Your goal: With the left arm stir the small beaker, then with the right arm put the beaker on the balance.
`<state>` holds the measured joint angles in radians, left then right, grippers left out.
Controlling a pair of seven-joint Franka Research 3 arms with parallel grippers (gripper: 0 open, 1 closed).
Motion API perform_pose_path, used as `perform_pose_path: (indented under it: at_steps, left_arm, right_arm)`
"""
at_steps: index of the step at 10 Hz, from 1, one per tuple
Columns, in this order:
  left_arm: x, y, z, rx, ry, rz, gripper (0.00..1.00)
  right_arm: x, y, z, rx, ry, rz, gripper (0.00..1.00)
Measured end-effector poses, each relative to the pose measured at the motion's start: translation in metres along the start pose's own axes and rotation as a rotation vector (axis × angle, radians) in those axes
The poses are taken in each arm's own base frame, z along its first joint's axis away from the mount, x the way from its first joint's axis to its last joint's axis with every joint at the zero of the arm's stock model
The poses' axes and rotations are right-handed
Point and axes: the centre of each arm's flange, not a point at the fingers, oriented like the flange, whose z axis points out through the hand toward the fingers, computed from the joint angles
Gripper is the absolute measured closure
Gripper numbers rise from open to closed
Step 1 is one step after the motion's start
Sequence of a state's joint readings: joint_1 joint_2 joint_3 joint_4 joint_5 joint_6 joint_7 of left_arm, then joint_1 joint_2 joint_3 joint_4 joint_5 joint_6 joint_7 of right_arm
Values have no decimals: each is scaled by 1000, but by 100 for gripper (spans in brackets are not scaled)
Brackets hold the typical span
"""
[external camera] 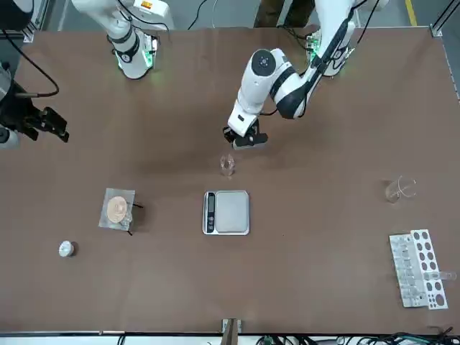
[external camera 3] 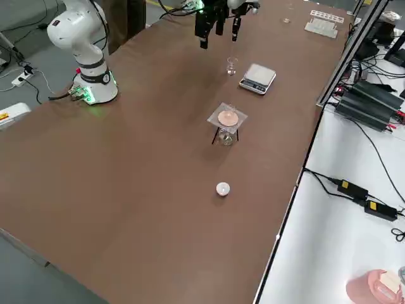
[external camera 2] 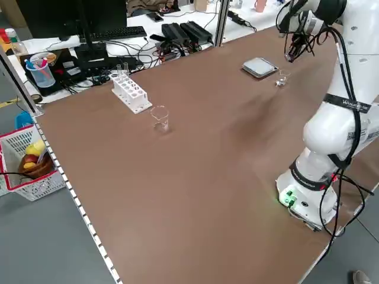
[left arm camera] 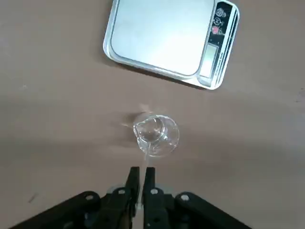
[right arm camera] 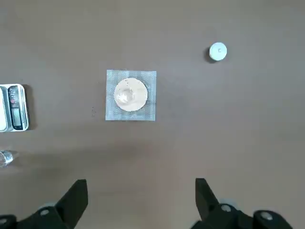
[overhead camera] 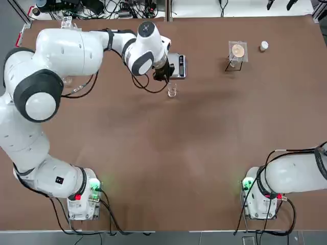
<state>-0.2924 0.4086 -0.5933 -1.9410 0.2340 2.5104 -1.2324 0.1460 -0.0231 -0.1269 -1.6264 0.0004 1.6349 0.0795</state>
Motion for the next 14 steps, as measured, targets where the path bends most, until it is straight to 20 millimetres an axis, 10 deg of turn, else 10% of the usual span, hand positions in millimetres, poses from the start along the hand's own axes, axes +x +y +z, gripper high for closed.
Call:
perform_pose_path:
  at_steps: [8, 14]
  left_arm:
    - [4, 41, 51, 110, 47, -36, 93]
    - [12, 42, 53, 155, 75, -35, 93]
  right_arm:
    - [0, 0, 0, 6, -1, -4, 0]
    - [0, 0, 0, 9, -1, -4, 0]
